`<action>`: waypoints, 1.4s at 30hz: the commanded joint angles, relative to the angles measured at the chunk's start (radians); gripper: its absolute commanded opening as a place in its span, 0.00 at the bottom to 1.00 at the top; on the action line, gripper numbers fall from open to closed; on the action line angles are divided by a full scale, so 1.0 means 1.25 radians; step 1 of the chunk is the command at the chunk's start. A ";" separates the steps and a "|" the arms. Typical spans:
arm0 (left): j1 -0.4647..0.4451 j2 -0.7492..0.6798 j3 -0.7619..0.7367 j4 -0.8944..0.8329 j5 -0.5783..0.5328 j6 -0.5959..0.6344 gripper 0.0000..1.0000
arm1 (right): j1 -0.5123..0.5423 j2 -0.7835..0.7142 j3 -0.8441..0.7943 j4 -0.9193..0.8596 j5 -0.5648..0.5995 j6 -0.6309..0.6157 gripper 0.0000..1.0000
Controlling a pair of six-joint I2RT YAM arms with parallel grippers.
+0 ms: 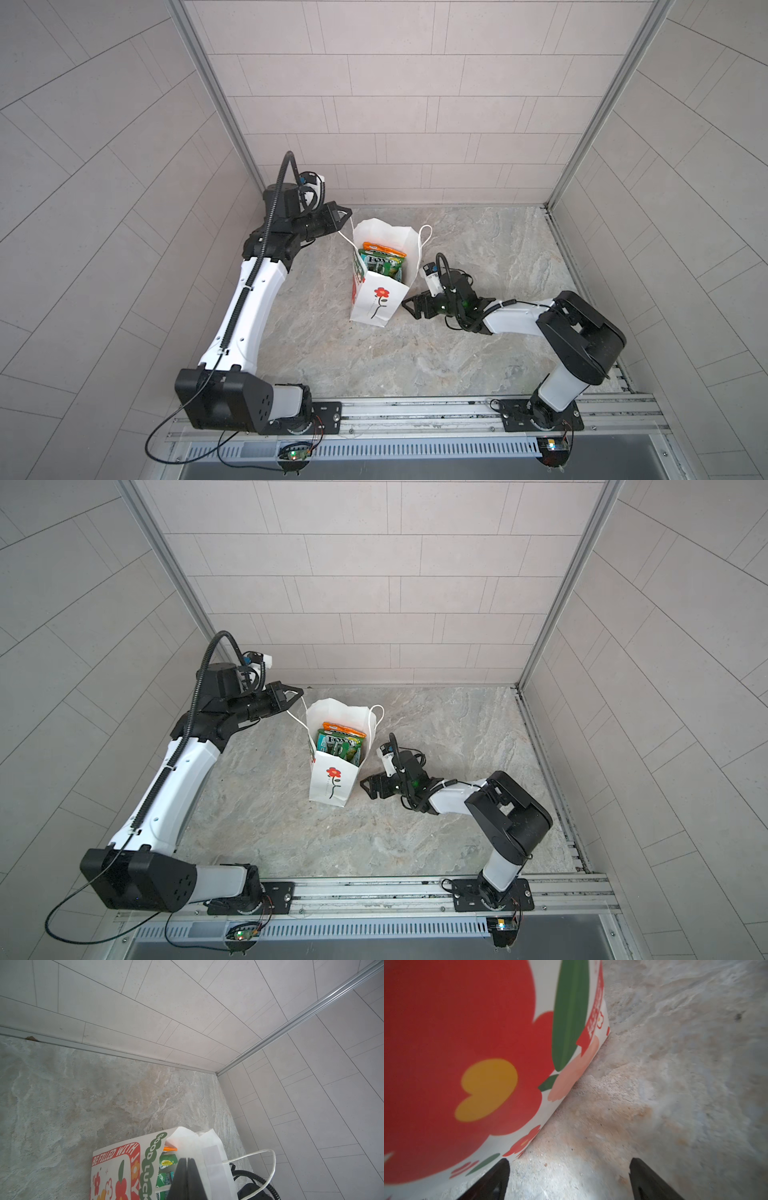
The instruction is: Take the snacks out of the paper bag
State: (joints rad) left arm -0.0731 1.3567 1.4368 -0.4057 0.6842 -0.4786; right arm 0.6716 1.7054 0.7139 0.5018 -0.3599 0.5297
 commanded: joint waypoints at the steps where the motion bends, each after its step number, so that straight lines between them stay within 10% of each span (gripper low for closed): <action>1: -0.028 0.006 0.066 0.103 0.018 0.012 0.00 | 0.021 0.052 0.031 0.135 0.002 0.066 0.90; 22: -0.229 0.066 0.176 -0.054 -0.047 0.138 0.00 | 0.089 0.252 0.241 0.208 0.079 0.070 0.90; 31: -0.297 -0.017 0.054 -0.054 -0.147 0.147 0.00 | 0.051 0.014 -0.021 0.142 0.144 0.033 0.91; 42: -0.396 -0.047 -0.010 -0.051 -0.265 0.120 0.00 | 0.003 -0.461 -0.127 -0.383 0.434 -0.116 0.94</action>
State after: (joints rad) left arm -0.5503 1.3327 1.4334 -0.5159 0.3920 -0.3168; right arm 0.6796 1.2327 0.5648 0.2565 0.0017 0.4526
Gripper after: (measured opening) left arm 0.037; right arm 0.937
